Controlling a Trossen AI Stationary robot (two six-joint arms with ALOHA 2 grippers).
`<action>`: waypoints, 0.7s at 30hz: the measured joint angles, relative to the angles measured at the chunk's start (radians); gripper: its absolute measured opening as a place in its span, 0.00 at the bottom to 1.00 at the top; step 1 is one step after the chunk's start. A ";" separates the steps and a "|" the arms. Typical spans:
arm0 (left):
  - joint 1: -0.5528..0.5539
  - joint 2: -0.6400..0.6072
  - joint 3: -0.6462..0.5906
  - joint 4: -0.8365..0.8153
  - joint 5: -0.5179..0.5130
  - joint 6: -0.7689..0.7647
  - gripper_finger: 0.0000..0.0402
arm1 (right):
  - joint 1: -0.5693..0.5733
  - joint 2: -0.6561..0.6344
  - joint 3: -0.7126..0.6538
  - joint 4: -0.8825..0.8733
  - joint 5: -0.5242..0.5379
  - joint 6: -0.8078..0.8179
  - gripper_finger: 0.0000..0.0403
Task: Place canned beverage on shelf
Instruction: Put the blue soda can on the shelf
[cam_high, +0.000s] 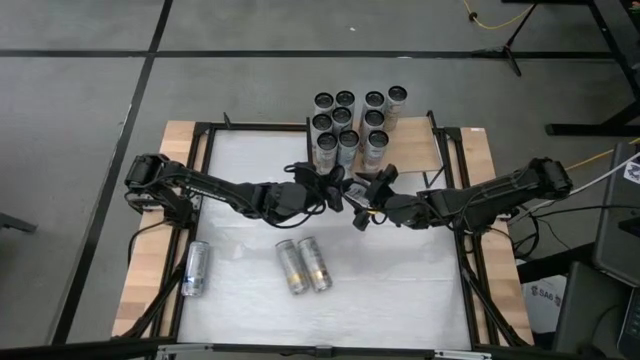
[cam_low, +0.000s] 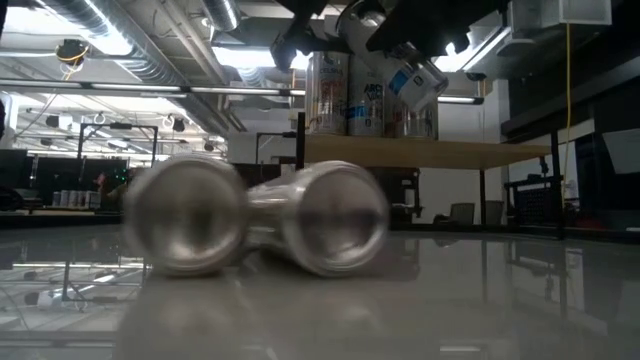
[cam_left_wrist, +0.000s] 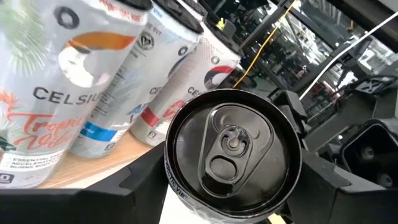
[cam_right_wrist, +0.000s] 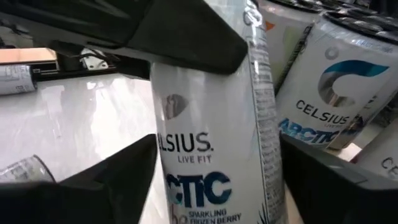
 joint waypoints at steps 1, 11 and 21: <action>0.000 0.000 0.000 -0.003 0.006 0.001 0.61 | -0.001 0.000 0.000 0.000 -0.007 0.000 0.76; -0.001 0.000 0.000 -0.011 0.039 0.042 0.68 | -0.001 0.000 0.000 -0.005 -0.019 -0.006 0.56; -0.025 -0.024 0.002 -0.051 0.064 0.238 0.69 | 0.000 -0.034 -0.001 -0.012 -0.079 -0.018 0.58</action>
